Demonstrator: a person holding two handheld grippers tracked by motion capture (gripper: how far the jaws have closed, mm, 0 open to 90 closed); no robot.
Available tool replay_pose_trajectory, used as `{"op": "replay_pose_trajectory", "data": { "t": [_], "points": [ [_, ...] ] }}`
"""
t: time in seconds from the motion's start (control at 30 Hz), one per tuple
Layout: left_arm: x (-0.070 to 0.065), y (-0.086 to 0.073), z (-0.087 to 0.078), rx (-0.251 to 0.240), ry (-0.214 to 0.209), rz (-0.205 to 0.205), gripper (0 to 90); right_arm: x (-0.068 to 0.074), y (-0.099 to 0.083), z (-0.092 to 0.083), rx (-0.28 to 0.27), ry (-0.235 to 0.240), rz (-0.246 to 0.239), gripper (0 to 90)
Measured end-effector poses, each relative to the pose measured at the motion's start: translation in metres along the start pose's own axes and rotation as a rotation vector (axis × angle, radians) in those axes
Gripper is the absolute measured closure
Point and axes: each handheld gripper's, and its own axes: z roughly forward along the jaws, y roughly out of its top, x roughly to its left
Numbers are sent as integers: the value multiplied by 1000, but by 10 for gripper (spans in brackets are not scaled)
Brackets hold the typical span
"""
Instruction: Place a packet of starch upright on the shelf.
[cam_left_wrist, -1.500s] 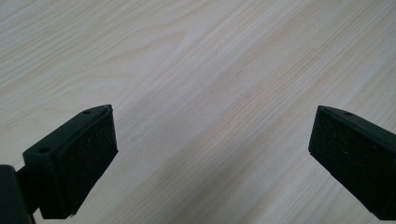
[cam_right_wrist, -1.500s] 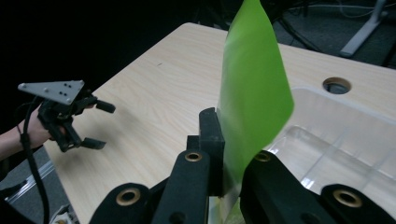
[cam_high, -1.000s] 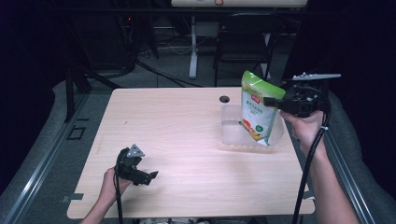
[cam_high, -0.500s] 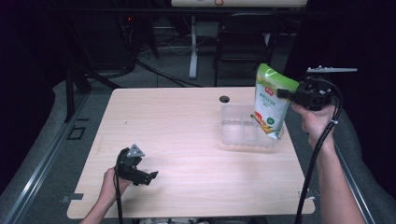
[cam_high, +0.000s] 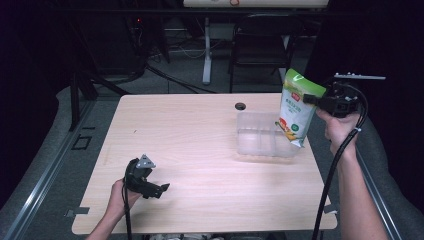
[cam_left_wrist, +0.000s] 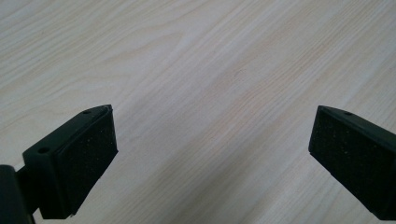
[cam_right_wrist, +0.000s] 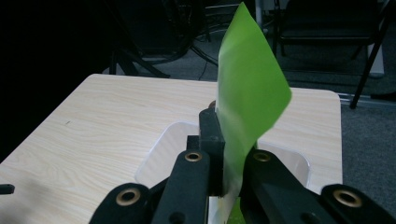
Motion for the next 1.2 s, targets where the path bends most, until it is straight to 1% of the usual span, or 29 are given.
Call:
{"op": "replay_pose_trajectory", "data": {
  "t": [0.13,0.17,0.23,0.3,0.4,0.43,0.5,0.63,0.73,0.8,0.93,1.0,1.07,1.1,1.17,1.2],
  "points": [
    [0,0,0,0,-2,3,10,-7,-4,5,0,-25,27,900],
    [0,0,0,1,-1,4,10,-8,-5,6,-4,-23,36,900],
    [0,0,0,2,-1,5,10,-11,-7,9,-6,-44,44,900],
    [0,0,0,2,-1,4,10,-13,-9,12,-6,-50,58,900],
    [0,0,0,3,-2,6,10,-15,-13,18,-10,-69,77,900],
    [0,0,0,3,-2,6,10,-16,-14,21,-14,-77,90,900],
    [0,0,0,3,-3,6,10,-16,-18,25,-15,-101,95,900],
    [0,0,0,3,-5,7,10,-18,-25,36,-16,-120,126,900],
    [0,0,0,3,-6,8,10,-19,-30,43,-40,-129,160,900],
    [0,0,0,3,-6,8,10,-19,-33,46,-52,-141,169,900],
    [-1,0,0,2,-9,9,10,-19,-41,55,-73,-141,211,900],
    [-1,0,0,3,-8,10,10,-19,-44,59,-65,-148,208,900],
    [-1,0,0,3,-8,10,10,-19,-47,63,-63,-143,224,900],
    [-1,0,0,3,-9,10,10,-19,-48,65,-55,-139,225,900],
    [-1,0,0,2,-10,9,10,-19,-51,69,-59,-138,237,900],
    [-1,0,1,2,-9,10,10,-19,-51,70,-54,-128,234,900]
  ]
}}
